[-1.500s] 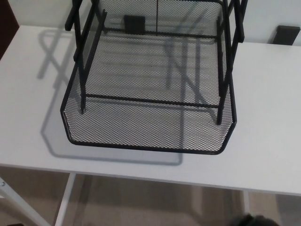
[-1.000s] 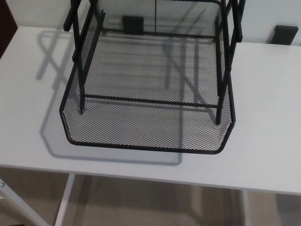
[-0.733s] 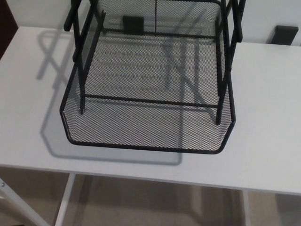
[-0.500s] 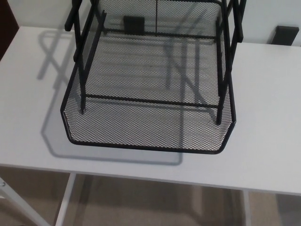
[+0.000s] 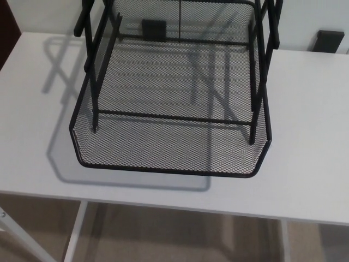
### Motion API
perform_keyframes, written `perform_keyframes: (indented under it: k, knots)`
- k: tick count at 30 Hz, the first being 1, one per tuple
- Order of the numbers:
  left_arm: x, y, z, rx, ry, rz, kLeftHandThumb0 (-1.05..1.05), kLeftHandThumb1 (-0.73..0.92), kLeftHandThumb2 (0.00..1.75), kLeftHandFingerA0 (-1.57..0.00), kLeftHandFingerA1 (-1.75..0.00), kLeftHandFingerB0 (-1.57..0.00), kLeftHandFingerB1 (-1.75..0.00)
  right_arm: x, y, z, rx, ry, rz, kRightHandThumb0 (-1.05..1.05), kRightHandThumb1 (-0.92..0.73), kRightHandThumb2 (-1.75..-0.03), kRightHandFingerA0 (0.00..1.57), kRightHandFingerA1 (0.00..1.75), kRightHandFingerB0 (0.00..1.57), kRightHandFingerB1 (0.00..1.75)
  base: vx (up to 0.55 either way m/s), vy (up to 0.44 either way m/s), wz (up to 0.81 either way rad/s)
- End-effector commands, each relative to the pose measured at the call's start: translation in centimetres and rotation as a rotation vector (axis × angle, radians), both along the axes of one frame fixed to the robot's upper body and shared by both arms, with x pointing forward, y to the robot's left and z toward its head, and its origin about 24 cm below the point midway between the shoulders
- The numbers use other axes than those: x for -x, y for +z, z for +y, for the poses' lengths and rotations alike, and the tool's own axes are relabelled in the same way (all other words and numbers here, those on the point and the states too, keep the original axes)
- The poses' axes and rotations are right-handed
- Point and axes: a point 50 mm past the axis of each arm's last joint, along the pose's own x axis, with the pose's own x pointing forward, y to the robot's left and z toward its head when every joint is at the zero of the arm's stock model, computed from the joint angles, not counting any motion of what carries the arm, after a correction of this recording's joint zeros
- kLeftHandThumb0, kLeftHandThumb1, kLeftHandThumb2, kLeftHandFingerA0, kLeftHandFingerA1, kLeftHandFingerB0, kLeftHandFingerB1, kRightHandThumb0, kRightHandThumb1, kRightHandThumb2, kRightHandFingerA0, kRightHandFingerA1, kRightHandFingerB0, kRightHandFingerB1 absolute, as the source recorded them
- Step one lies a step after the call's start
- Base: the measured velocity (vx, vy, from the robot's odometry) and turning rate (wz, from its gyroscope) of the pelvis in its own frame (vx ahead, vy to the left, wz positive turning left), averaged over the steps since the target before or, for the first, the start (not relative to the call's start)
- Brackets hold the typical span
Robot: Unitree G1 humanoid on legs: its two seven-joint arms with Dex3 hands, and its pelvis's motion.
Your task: The robot walks towards a file tray kept in the middle of a desk and uses its right hand to grab a tray and pulls it out towards itself
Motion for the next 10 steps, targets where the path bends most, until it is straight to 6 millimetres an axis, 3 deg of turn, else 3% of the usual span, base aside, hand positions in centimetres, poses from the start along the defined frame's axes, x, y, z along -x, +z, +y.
perform_keyframes:
  k: [1, 2, 4, 6, 7, 10]
  knots:
    - [0.0, 0.7, 1.5, -0.095, -0.075, 0.031, -0.70, 0.27, 0.76, -0.57, -0.70, -0.44, -0.61, -1.0, -0.1, 0.4, -0.274, -0.404, -0.193, -0.90, -0.57, -0.91, 0.00, 0.05, 0.00, 0.00, 0.00, 0.000, 0.00]
    - [0.0, 0.7, 1.5, -0.093, -0.071, 0.031, -0.71, 0.38, 0.53, -0.58, -0.67, -0.47, -0.56, -1.1, 0.0, 0.6, -0.272, -0.382, -0.200, -0.91, -0.58, -0.92, 0.00, 0.06, 0.00, 0.00, 0.00, 0.000, 0.00]
    - [0.0, 0.8, 1.5, -0.093, -0.073, 0.027, -0.69, 0.39, 0.53, -0.59, -0.66, -0.48, -0.56, -1.5, 0.1, 0.8, -0.286, -0.360, -0.216, -0.93, -0.59, -0.93, 0.00, 0.08, 0.00, 0.00, 0.00, 0.000, 0.00]
    - [0.1, 0.8, 1.5, -0.093, -0.077, 0.027, -0.70, 0.39, 0.53, -0.59, -0.67, -0.48, -0.56, -1.8, 0.2, 0.9, -0.306, -0.352, -0.246, -0.82, -0.53, -0.84, 0.00, 0.11, 0.00, 0.00, 0.00, 0.000, 0.00]
    - [0.0, 0.8, 1.5, -0.094, -0.074, 0.027, -0.70, 0.27, 0.77, -0.58, -0.70, -0.45, -0.60, -2.0, 0.3, 1.0, -0.323, -0.351, -0.253, -0.88, -0.57, -0.92, 0.00, 0.09, 0.00, 0.03, 0.00, 0.000, 0.00]
    - [0.1, 0.7, 1.5, -0.094, -0.069, 0.027, -0.70, 0.27, 0.76, -0.59, -0.69, -0.44, -0.60, -2.6, 0.8, 1.5, -0.335, -0.306, -0.264, -0.89, -0.57, -0.92, 0.00, 0.10, 0.00, 0.00, 0.00, 0.000, 0.00]
